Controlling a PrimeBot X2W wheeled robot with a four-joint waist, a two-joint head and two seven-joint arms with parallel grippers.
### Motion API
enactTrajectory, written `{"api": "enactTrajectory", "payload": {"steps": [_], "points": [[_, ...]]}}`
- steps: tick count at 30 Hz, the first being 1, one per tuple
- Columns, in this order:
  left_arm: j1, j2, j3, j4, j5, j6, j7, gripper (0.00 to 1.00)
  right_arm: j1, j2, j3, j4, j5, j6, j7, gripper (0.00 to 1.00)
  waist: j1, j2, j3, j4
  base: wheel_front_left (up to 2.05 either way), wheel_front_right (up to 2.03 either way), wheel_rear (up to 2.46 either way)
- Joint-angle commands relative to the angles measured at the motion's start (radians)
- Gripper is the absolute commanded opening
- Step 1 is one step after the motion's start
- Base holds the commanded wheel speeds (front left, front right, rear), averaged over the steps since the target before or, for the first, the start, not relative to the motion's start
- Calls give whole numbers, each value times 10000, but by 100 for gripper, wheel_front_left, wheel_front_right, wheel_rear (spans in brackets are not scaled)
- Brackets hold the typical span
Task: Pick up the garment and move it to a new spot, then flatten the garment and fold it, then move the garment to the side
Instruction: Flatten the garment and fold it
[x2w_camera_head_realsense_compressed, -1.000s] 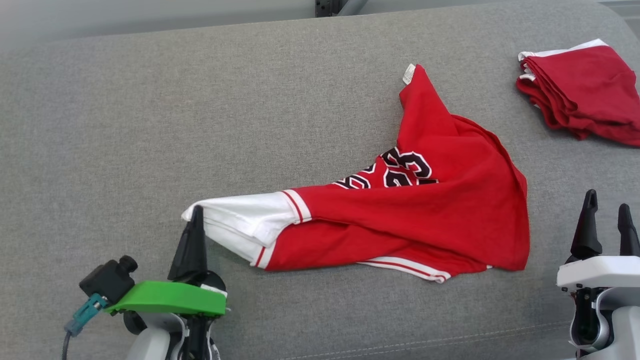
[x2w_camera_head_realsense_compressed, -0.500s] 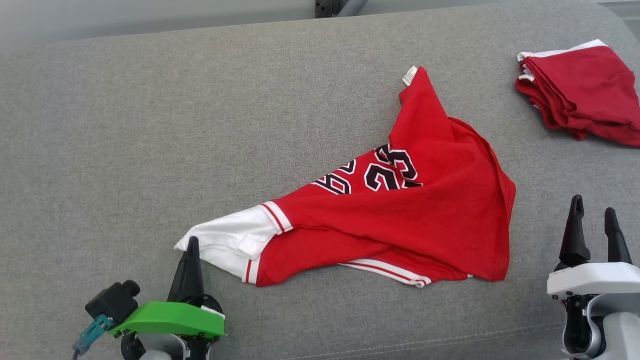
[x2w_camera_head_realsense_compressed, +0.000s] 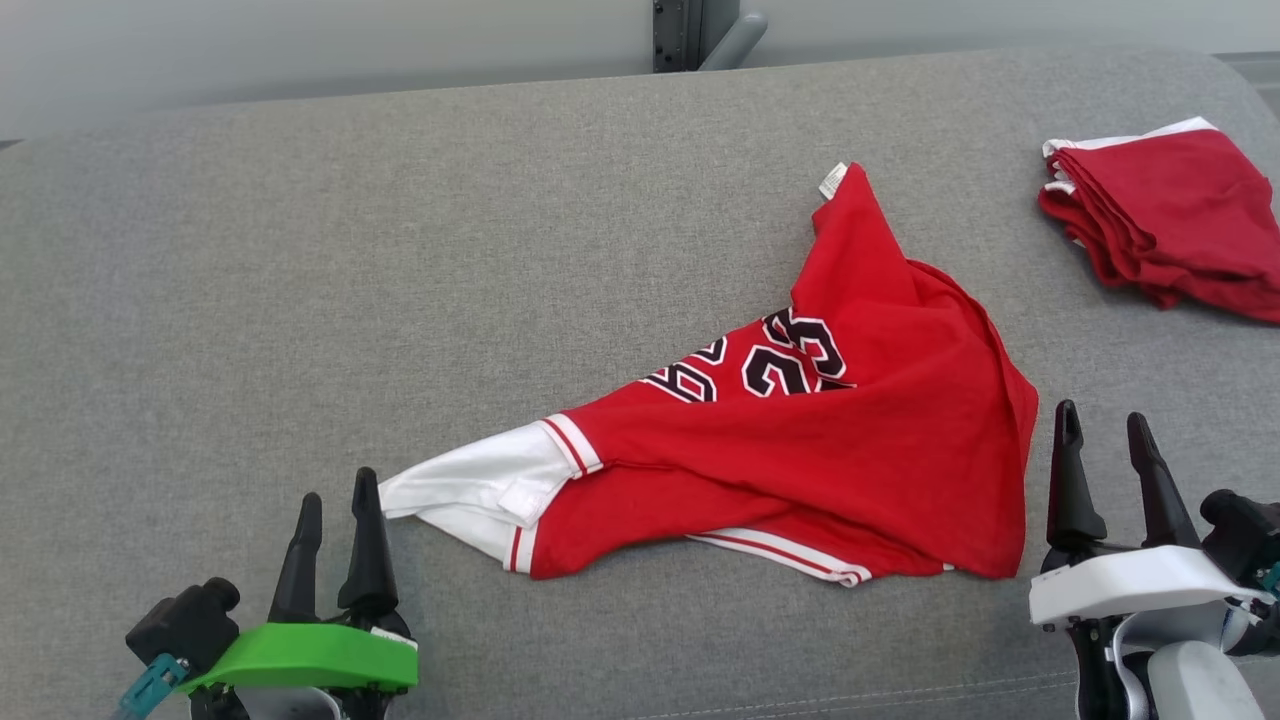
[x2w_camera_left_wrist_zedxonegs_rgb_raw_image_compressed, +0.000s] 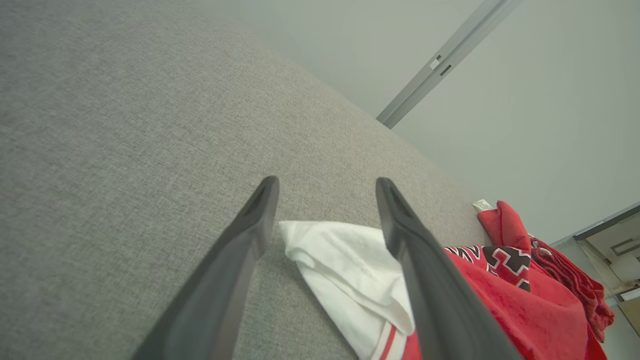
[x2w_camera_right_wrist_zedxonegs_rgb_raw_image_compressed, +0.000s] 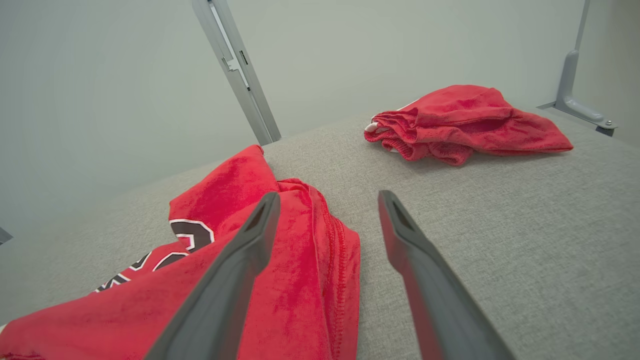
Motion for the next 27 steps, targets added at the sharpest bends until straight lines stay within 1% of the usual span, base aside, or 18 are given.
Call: {"api": "enactTrajectory", "payload": {"steps": [1,7,9,17,21,27], "points": [[173,-10,41,-95,142,17,-21,100,165,-33,53,-49,-12,-11,-38,100,0,0,-113,51,0,0,0],[748,-9,136,-619,1327,101,-22,100,599,-32,662,-146,9,-9,-38,100,0,0,-385,-6,0,0,0],[944,80,213,-821,1934,186,-22,100,735,-30,858,-191,-264,-9,-38,100,0,0,-444,-28,0,0,0],[1414,18,512,-1200,3513,403,-22,100,1038,-32,1101,-268,-800,-9,-38,100,0,0,-615,-58,0,0,0],[1417,-33,624,-1259,3803,425,-22,100,1061,-32,1140,-282,-975,-9,-38,100,0,0,-709,-24,0,0,0],[1317,-81,632,-1184,3959,377,-22,100,1041,-32,1139,-217,-1064,-9,-38,100,0,0,-784,28,0,0,0]]}}
